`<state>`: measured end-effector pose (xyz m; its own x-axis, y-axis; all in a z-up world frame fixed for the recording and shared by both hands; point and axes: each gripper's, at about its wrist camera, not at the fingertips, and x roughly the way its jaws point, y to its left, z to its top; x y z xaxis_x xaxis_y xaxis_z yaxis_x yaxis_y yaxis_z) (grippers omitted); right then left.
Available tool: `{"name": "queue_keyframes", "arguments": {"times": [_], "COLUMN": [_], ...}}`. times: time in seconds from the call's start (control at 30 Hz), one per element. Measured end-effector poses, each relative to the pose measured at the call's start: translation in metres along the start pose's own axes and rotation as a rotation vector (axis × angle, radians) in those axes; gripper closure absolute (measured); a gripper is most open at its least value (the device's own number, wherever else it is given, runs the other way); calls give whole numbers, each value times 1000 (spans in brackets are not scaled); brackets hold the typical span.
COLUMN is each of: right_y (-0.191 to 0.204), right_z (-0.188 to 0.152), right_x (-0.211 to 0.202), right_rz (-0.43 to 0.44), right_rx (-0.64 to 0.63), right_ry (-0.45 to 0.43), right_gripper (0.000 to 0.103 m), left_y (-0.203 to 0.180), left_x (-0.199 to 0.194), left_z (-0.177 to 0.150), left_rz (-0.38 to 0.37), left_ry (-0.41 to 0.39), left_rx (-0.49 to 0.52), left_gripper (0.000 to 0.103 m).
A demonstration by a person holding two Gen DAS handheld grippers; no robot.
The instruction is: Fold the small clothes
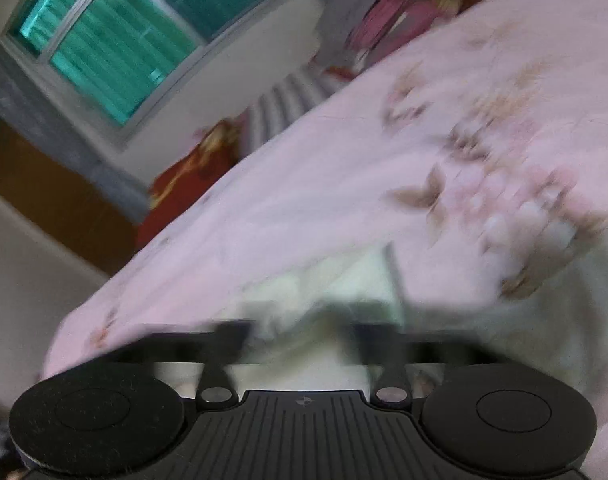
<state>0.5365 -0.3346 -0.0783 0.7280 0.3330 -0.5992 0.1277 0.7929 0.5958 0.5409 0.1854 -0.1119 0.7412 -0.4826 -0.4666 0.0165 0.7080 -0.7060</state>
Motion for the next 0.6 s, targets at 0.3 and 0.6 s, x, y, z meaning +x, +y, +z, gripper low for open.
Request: {"name": "queue_keyframes", "arguments": {"times": [0.3, 0.6], "right_y": [17, 42], "right_z": [-6, -35], "right_x": [6, 30], "right_rz": [-4, -148], "right_rx": [-240, -538], "right_ry": [45, 70], "right_gripper": [46, 100], "left_y": [-12, -28], "left_x": [18, 15], "left_z": [-1, -6], "left_rz": [136, 117], "left_ry": [151, 88], "left_rx": [269, 371], "left_gripper": [64, 97]}}
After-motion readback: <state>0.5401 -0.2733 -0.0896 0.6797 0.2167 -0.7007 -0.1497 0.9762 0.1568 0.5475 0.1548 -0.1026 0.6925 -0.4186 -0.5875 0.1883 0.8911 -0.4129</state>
